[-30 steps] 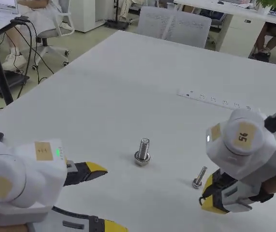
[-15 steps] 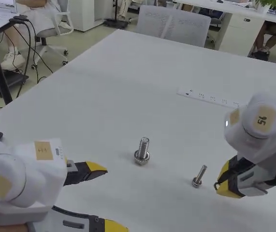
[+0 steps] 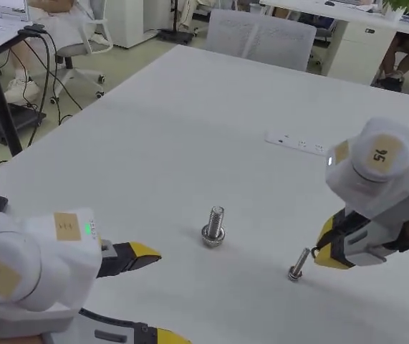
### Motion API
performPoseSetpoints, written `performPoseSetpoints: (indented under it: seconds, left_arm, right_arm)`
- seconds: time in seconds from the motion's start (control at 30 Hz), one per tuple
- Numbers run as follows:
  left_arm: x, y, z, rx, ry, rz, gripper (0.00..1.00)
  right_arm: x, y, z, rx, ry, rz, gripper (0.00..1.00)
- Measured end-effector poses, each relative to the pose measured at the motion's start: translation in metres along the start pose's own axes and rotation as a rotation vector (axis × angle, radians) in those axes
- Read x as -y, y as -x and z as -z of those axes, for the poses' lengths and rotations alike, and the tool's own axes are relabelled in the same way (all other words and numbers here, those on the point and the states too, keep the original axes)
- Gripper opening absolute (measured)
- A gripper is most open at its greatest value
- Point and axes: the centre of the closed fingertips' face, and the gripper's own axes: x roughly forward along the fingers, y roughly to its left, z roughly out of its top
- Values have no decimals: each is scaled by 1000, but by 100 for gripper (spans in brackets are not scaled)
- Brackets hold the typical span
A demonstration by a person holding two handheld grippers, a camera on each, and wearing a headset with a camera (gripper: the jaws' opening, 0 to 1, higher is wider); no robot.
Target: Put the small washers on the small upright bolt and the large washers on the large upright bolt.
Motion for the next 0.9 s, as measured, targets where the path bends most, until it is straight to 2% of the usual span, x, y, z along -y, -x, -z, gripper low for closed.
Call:
performPoseSetpoints:
  seconds: [0.47,0.9]
  left_arm:
    - [1,0,1,-4,0,3,63]
    - [-1,0,1,-3,4,-1,63]
  right_arm:
    - [5,-6,-2,-1,20,9,13]
    - [7,-11,-3,-5,17,-4,13]
